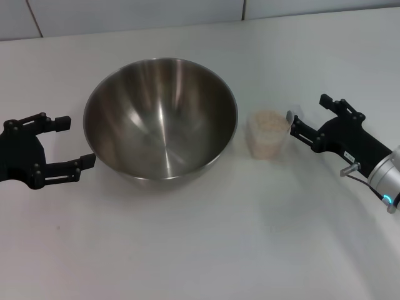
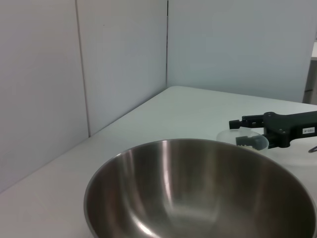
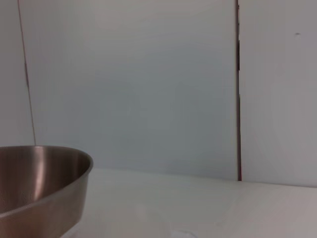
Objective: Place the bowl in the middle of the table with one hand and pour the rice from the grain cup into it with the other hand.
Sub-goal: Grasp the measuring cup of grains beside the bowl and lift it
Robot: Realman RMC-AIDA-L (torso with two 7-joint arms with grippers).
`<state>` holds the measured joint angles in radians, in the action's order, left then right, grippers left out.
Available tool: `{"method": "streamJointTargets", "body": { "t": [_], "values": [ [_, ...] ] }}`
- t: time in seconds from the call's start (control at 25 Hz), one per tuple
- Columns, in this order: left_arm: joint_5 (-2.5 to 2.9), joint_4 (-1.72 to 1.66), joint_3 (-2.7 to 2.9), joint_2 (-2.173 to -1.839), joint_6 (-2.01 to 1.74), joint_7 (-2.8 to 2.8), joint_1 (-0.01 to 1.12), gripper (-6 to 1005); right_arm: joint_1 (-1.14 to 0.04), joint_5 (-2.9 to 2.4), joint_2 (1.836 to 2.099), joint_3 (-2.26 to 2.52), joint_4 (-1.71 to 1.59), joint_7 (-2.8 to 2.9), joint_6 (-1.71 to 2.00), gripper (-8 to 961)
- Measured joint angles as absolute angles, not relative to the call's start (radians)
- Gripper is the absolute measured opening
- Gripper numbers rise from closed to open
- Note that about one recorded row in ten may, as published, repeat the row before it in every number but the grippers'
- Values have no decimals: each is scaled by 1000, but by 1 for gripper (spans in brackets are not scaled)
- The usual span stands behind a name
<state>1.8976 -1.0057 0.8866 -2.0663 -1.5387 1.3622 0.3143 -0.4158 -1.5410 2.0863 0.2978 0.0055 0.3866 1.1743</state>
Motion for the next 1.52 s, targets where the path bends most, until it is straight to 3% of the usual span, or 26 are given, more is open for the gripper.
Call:
{"method": "streamJointTargets", "body": {
  "t": [0.4,0.72,0.88,1.16,1.52],
  "values": [
    [1897,-1006,910,-2065,-1538,1362,316,866,-418,-1540,2086,285,10,371,1208,776],
    [1897,-1006,911,-2065,-1537,1362,318,866,-416,-1540,2087,285,25,331,1229,554],
    [1897,-1006,911,-2064,-1537,1362,318,866,-418,-1540,2088,285,27,330,1234,294],
    [1897,-1008,910,-2063,-1537,1362,318,866,-408,-1540,2088,244,28,324,1294,77],
    [1897,-1014,904,-2062,-1531,1383,320,866,-398,-1539,2088,130,43,195,1486,17]
  ]
}}
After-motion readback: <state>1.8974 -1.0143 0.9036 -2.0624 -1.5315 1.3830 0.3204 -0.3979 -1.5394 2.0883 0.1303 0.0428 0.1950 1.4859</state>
